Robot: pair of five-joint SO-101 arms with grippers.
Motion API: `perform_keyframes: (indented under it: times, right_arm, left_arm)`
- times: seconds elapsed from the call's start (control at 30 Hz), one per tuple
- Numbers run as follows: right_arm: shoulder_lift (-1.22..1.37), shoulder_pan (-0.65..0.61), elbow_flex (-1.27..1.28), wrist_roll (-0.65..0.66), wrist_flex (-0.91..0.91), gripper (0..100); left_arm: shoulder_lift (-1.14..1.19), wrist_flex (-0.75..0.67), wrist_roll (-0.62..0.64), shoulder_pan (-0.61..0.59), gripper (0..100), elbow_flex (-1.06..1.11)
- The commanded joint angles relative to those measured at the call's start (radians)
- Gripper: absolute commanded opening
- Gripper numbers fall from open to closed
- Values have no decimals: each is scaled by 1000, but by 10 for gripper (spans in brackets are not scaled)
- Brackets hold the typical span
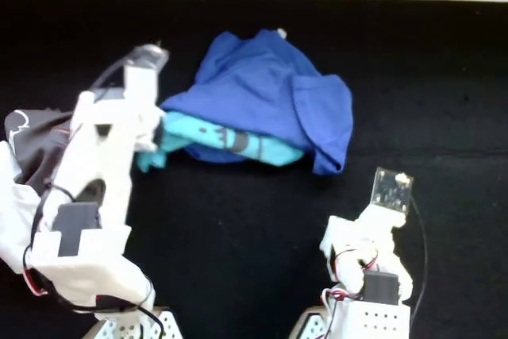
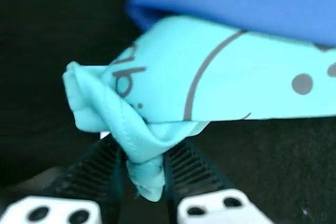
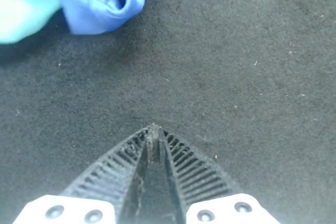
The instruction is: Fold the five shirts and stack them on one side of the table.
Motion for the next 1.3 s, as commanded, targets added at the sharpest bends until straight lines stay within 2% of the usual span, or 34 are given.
perform_keyframes:
  times: [0.0,0.13,0.27,0.43,0.57,0.73,1.03,1.27]
  right_arm:
    - [1,-2,136,-9,-8,12]
    - [1,-2,136,-9,-8,12]
    - [1,-2,136,-9,-8,12]
    - [1,-2,136,-9,-8,12]
    - [1,-2,136,-9,-8,12]
    - [1,-2,136,-9,-8,12]
    - [1,-2,136,-9,-8,12]
    - [1,-7,136,-9,-8,12]
  left_arm:
    - [-62,175,6,-111,8,-193]
    - [-157,368,5,-231,8,-410]
    - [-255,496,2,-357,8,-638]
    - [-346,517,0,-547,8,-851]
    - [-364,517,-2,-673,8,-909]
    - [-361,525,-5,-713,8,-792]
    - [-363,517,-183,-644,17,-354]
    - [-366,526,-193,-743,238,-232]
